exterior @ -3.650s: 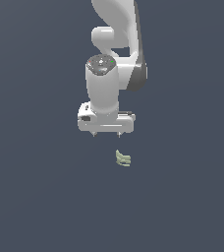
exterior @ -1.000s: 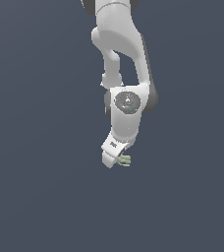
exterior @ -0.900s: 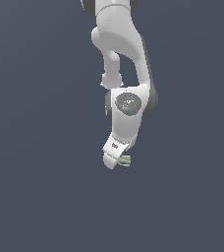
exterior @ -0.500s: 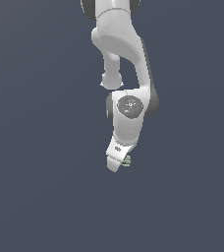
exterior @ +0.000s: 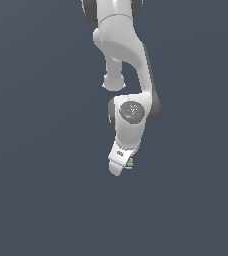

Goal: Pick up the object and move it to a goal position.

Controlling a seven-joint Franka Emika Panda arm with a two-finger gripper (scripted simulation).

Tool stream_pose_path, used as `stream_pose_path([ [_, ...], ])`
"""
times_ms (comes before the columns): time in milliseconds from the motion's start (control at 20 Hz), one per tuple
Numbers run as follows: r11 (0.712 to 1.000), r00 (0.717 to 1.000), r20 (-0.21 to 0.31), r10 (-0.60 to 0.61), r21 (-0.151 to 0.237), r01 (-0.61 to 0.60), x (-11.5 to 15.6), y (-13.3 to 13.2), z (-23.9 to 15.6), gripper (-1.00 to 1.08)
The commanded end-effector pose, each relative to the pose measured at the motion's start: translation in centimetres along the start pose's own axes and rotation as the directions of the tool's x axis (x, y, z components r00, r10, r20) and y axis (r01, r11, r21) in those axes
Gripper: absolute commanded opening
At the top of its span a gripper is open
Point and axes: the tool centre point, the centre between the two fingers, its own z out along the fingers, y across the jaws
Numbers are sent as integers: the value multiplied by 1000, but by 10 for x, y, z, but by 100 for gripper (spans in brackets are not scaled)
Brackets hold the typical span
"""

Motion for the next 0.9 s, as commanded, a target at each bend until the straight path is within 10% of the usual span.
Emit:
stream_pose_path([
  [0,1000,1000,1,-2,1,2,0,-1,13,100],
  [450,1000,1000,1,-4,1,4,0,0,37,100],
  [500,1000,1000,1,-4,1,4,0,0,37,-100],
  [850,1000,1000,1,-4,1,4,0,0,37,-100],
])
